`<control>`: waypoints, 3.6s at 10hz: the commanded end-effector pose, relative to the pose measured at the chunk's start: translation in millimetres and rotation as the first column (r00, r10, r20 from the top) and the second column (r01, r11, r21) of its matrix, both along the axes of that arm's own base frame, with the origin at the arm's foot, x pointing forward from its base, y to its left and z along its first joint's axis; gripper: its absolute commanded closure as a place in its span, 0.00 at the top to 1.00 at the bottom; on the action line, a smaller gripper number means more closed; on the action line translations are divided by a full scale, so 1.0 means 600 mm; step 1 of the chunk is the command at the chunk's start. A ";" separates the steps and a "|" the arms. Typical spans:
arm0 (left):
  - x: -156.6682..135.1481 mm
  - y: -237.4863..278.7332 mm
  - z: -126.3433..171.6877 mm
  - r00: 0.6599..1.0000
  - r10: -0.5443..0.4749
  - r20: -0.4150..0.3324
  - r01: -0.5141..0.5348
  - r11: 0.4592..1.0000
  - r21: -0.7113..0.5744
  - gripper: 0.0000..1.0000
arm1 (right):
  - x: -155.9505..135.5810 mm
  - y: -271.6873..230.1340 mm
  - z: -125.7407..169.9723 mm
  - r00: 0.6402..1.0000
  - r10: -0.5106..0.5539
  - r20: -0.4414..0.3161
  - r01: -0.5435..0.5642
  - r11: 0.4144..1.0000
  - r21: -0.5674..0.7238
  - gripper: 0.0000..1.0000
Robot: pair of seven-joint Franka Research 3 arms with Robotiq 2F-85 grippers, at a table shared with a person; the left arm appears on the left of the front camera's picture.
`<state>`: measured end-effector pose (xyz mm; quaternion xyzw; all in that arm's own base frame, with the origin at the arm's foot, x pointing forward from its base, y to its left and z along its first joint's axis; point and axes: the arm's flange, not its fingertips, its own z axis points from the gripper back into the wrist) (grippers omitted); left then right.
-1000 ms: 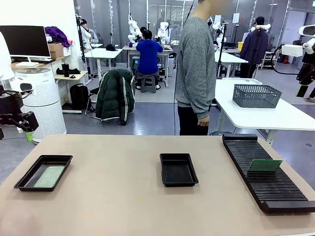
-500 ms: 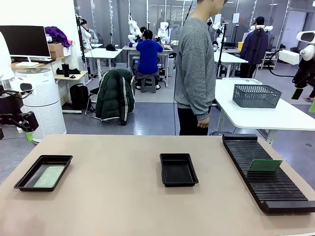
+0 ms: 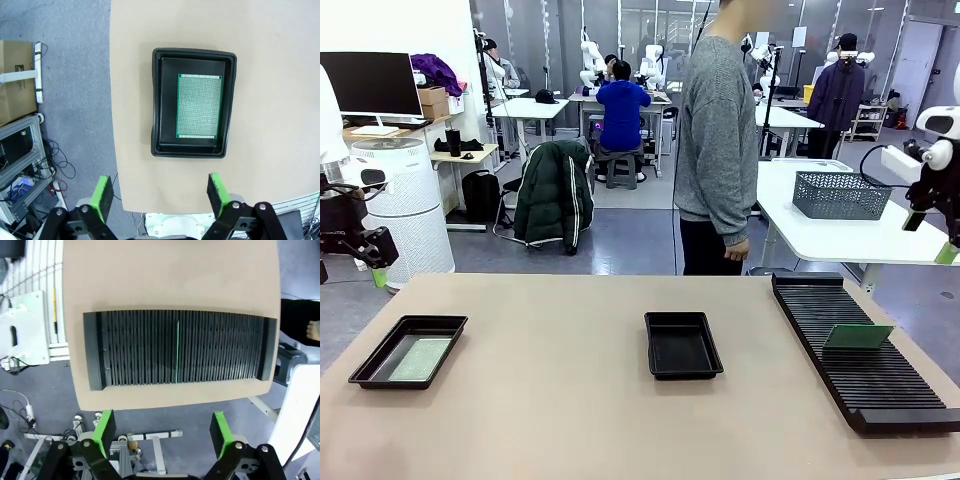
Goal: Inspect and transfer BCBs to ESD trays.
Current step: Pick up the Blank PCB from the PCB Rack and place it in the right ESD tray.
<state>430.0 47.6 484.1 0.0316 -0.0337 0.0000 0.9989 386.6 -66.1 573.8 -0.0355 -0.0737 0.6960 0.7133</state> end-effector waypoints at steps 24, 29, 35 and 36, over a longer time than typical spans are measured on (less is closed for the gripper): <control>0.000 0.000 -0.001 1.000 0.003 0.000 -0.003 1.000 -0.015 1.00 | 0.064 -0.017 -0.344 0.994 0.040 0.098 -0.046 0.997 0.054 1.00; 0.000 0.000 -0.001 1.000 0.003 0.000 -0.003 1.000 -0.015 1.00 | 0.067 0.008 -0.360 0.996 -0.024 0.082 0.023 0.999 0.022 1.00; 0.000 0.000 -0.001 1.000 0.003 0.000 -0.003 1.000 -0.015 1.00 | 0.058 0.007 -0.371 0.991 -0.066 0.116 0.066 0.998 0.007 0.98; 0.000 0.000 -0.001 1.000 0.003 0.000 -0.003 1.000 -0.015 1.00 | 0.058 0.007 -0.372 0.991 -0.064 0.116 0.064 0.998 0.007 0.94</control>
